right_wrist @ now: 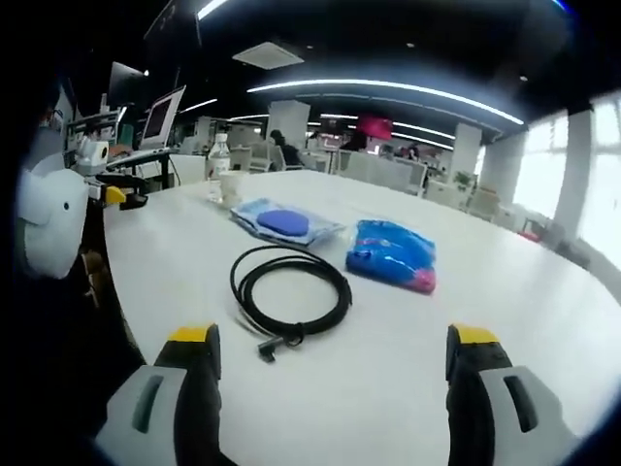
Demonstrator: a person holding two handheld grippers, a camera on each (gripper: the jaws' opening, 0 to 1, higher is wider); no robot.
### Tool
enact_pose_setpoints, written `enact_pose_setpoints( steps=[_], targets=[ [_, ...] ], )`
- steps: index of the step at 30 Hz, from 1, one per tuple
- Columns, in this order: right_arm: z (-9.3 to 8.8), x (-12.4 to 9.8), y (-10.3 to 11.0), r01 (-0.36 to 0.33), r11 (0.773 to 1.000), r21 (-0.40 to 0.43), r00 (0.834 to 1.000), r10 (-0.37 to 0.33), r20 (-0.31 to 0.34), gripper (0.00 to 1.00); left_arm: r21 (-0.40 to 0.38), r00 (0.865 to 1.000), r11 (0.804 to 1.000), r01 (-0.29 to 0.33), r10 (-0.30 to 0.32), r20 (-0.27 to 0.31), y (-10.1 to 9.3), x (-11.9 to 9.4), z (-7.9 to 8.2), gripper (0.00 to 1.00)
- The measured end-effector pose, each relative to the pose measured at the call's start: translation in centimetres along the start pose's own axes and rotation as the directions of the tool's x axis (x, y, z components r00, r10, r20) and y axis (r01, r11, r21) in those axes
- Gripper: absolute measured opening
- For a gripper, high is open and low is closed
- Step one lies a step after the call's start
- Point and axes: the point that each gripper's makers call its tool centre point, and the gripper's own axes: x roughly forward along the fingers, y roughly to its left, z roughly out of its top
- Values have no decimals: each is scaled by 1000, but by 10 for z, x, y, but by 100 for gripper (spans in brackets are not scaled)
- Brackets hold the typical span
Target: Arrange the tabletop items into an orderly group along one side of the table until the central work area is clear of visible clutter.
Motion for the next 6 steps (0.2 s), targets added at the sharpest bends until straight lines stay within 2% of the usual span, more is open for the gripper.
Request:
enact_pose_setpoints(
  steps=[1,3,6],
  targets=[
    [1,0,1,1,1000,0,1000,-1,-2,93,-5,1000,1000,0,1,19,0,-1,2,100],
    [3,0,4,-15,1000,-22,1000,15,18,93,-10,1000,1000,1,-1,-4,0,1,0,100],
    [-1,3,2,-22,1000,-12,1000,23,13,93,12,1000,1000,-19,19,-13,3,0,4,100]
  ],
)
